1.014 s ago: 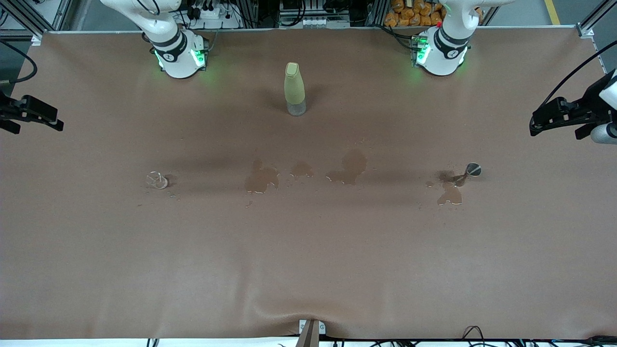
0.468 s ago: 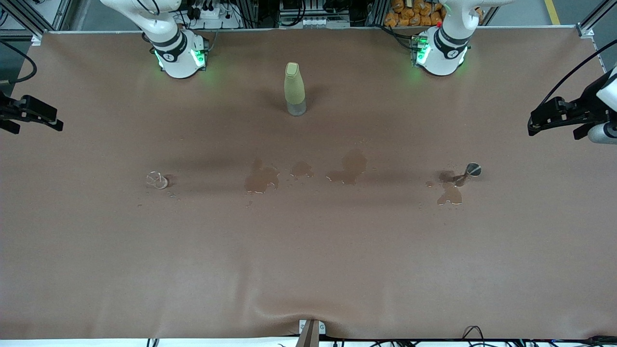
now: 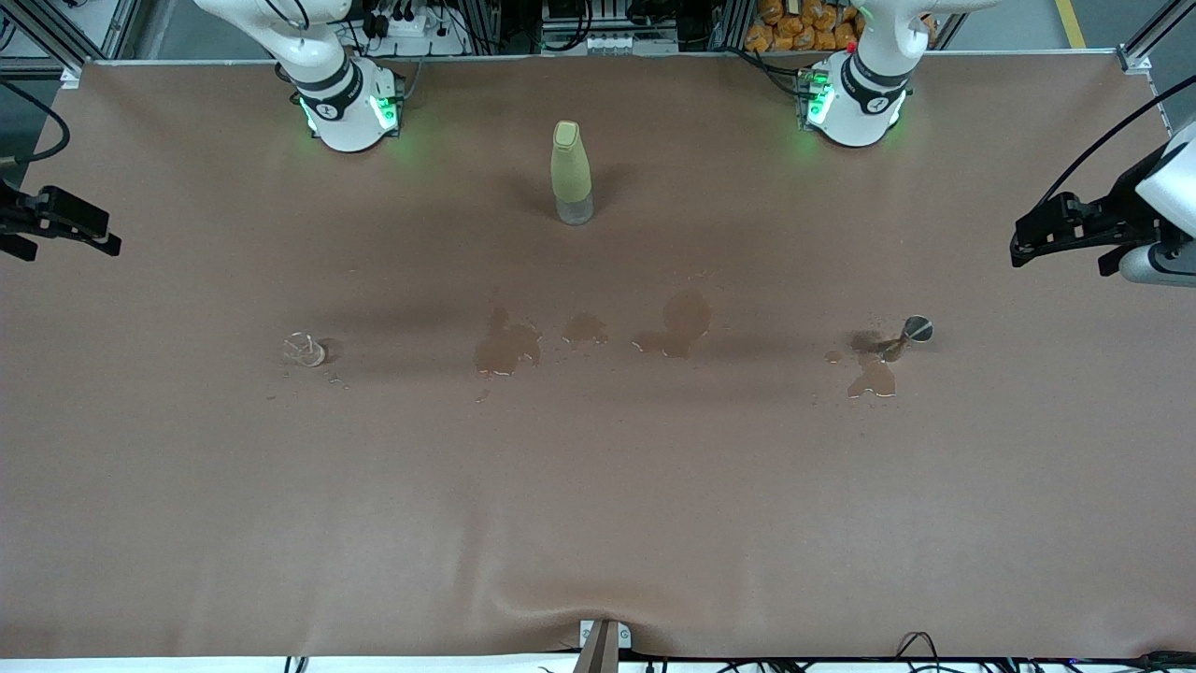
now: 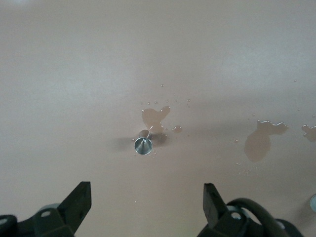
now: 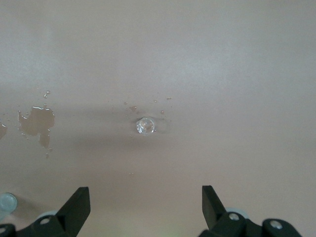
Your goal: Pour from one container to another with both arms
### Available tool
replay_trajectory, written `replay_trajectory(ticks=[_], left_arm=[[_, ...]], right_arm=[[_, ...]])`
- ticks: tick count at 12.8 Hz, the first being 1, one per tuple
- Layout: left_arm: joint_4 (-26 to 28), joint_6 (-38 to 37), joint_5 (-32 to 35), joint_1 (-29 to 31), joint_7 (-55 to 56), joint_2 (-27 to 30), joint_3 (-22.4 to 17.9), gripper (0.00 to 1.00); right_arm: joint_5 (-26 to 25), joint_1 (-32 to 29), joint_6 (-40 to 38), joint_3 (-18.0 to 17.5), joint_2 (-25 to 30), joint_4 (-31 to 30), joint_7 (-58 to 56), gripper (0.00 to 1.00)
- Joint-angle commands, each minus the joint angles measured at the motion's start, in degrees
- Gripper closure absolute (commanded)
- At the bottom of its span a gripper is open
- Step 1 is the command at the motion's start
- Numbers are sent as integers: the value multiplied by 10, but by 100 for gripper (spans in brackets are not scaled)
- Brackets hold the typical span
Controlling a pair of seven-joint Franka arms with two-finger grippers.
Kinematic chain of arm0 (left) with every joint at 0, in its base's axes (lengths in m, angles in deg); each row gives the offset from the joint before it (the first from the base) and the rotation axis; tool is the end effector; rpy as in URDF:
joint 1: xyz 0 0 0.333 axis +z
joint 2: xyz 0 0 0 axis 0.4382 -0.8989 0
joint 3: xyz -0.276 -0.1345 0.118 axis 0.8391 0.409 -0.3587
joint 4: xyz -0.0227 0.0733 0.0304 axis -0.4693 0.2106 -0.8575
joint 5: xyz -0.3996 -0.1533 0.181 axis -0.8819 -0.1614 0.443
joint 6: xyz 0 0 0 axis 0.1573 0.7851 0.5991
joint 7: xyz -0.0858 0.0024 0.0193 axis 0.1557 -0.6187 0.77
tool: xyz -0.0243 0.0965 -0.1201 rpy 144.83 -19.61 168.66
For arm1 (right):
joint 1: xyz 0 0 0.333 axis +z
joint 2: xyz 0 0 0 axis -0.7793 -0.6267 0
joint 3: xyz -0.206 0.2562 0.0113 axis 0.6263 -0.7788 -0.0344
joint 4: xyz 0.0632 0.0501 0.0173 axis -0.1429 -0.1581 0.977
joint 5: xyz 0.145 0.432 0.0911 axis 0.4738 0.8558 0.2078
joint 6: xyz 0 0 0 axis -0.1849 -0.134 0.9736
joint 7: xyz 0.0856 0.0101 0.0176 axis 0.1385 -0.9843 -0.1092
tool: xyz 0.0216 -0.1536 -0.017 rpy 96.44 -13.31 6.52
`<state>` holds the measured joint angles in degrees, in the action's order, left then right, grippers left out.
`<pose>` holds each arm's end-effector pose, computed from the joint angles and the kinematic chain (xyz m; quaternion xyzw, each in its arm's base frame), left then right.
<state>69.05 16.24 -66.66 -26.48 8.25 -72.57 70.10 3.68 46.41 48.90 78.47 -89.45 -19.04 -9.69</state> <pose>0.6451 -0.0468 0.6007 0.9978 -0.0633 0.0060 0.0161 0.6239 -0.0563 0.5960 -0.9995 -0.0225 0.0207 0.0102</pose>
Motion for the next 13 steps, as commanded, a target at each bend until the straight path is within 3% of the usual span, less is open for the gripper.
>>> replay_trajectory(ticks=[1, 6, 10, 13], left_arm=[[-9, 0, 12, 8, -70, -4, 1, 0], [-5, -1, 12, 46, -211, -5, -5, 0], [-4, -1, 2, 90, -343, -38, -4, 0], [-6, -1, -81, 154, -424, -60, -4, 0]], right_arm=[[-10, 1, 0, 1, -2, 8, 14, 0], [-9, 0, 1, 1, -2, 8, 42, 0], [-10, 0, 1, 1, -2, 8, 44, 0], [-10, 2, 1, 1, -2, 8, 44, 0]])
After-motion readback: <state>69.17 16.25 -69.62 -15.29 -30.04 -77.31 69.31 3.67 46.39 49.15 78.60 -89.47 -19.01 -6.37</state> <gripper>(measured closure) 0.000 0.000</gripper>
